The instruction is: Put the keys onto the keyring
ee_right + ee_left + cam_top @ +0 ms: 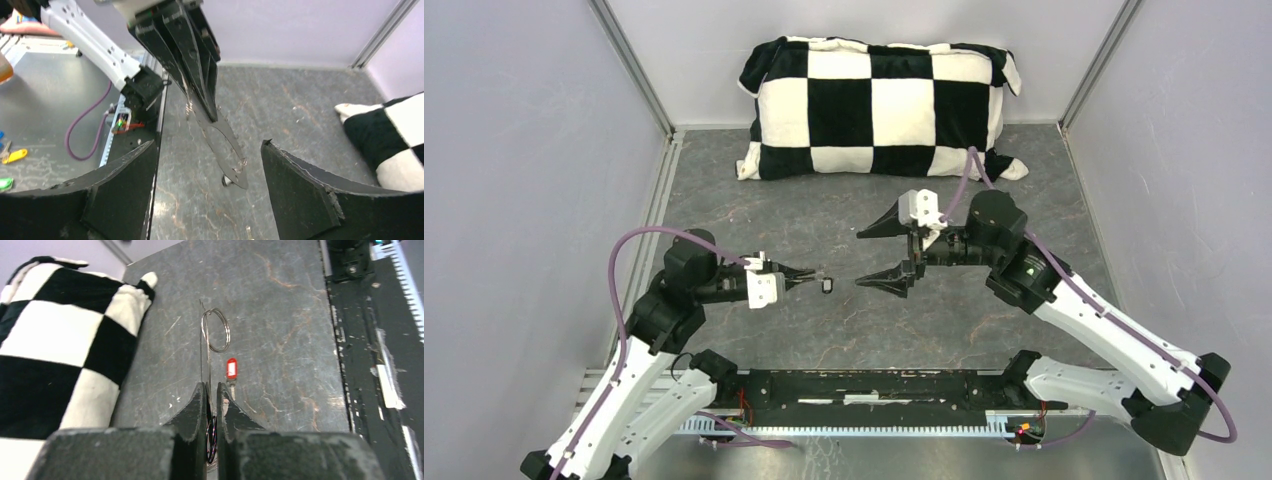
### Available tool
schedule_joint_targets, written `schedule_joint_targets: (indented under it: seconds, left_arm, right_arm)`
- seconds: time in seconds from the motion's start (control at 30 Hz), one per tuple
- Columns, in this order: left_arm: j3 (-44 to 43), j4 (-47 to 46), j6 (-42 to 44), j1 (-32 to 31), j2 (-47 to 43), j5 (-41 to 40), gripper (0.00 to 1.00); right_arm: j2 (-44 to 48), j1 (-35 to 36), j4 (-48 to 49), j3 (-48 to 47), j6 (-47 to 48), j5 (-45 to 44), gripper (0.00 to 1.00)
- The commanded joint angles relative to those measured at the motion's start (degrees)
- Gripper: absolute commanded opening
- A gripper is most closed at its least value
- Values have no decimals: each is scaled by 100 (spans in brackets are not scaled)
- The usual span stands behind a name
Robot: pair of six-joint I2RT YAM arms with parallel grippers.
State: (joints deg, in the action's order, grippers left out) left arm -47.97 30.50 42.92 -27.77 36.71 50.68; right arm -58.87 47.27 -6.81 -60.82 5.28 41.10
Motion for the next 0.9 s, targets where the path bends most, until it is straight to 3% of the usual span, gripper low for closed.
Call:
schedule_joint_targets:
  seconds: [0.0, 0.2, 0.37, 0.87]
  left_arm:
    - [305, -1147, -843, 0, -304, -748, 2]
    - [711, -2060, -1306, 0, -570, -1474, 2]
    - [774, -2253, -1470, 0, -620, -1726, 2]
    - [791, -2259, -1359, 0, -713, -1711, 2]
  right_arm:
    - [464, 243, 973, 229, -781, -443, 80]
    - [330, 496, 1842, 853, -1806, -986, 67]
    - [-116, 721, 2511, 1087, -2170, -1488, 69]
    - [-967, 793, 4042, 1028, -2643, -1560, 70]
